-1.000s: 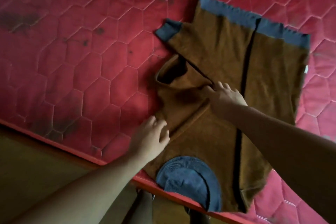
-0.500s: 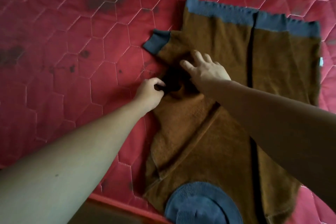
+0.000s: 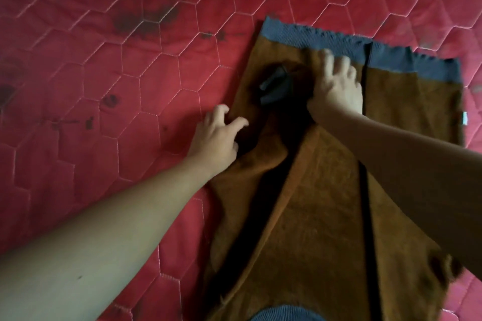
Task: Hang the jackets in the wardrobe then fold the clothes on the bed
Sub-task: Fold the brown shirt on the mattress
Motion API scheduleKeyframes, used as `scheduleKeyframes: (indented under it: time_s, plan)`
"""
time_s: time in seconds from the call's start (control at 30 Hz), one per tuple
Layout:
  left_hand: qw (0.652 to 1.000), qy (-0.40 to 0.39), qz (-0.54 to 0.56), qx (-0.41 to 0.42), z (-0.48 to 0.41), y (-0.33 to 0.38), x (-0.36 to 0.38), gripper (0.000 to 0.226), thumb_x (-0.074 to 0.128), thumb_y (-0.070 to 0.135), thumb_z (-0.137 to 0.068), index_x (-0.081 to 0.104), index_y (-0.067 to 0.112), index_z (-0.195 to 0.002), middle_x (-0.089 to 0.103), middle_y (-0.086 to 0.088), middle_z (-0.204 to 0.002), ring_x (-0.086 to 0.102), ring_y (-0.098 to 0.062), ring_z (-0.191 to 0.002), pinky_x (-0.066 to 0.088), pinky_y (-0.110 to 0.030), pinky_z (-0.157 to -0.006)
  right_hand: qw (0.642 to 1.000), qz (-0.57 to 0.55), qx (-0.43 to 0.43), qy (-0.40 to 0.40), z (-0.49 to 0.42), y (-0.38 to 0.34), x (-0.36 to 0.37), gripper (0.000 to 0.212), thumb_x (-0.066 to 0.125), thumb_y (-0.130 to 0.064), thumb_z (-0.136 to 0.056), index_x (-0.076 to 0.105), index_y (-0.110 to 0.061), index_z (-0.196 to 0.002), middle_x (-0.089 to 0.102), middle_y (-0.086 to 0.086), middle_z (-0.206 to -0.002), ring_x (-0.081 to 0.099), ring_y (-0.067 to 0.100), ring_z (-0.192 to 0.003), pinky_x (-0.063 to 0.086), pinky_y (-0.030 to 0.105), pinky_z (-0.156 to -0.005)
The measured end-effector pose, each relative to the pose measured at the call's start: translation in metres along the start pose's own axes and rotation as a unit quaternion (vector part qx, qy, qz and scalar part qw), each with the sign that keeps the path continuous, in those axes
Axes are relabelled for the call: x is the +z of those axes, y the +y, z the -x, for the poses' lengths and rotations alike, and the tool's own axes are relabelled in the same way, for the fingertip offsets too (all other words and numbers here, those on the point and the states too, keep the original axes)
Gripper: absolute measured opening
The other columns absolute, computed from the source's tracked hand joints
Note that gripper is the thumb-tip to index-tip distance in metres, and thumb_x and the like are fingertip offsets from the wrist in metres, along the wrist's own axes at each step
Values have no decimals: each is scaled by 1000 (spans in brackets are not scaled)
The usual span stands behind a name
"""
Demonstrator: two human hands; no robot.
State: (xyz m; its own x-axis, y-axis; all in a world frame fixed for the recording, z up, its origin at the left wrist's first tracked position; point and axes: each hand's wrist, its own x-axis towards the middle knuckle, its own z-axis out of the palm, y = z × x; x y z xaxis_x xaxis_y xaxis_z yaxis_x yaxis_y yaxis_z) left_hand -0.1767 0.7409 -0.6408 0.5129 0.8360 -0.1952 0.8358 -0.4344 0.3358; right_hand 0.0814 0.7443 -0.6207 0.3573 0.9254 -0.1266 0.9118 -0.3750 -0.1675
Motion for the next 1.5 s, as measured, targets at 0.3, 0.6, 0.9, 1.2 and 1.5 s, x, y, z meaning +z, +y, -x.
scheduleKeyframes:
  time_s: [0.3,0.6,0.9,1.2,1.5]
  plan:
    - [988,-6,146,-52,-60,-12,3,55,60,18,-95,44,25,-147,35,3,-138,38,-17,-132,34,-27,-112,919,-370,105,86,-95,-13,-13,28,50,-33,-102,63,-14,-117,65,-1,-105,63,17,-98,51,31,-88]
    - [966,-30,240,-93,-69,-19,1,51,62,13,-95,50,37,-139,33,8,-125,42,-11,-119,37,-17,-99,781,-579,234,32,-139,30,-26,23,53,-31,-102,67,-18,-113,72,4,-113,72,22,-102,59,36,-89]
    - [961,-48,248,-115,-77,-17,-3,54,63,9,-93,51,41,-135,33,6,-124,44,-14,-115,43,-34,-108,907,-338,245,-63,-129,81,3,58,66,-17,-92,41,-25,-144,53,-5,-105,53,6,-78,44,20,-55]
    - [966,-14,215,-139,-70,-5,-2,51,64,8,-93,56,35,-136,36,0,-130,45,-22,-124,34,-28,-112,930,-331,149,54,25,43,13,68,63,-12,-89,36,-14,-152,45,19,-141,51,33,-126,43,40,-109]
    - [988,-68,-133,39,51,38,57,68,26,66,-98,2,45,-158,-15,-6,-167,-11,-27,-154,10,-57,-122,978,73,-90,-174,163,92,49,73,5,-72,-97,-30,-39,-152,-34,1,-163,-34,21,-148,-8,52,-124]
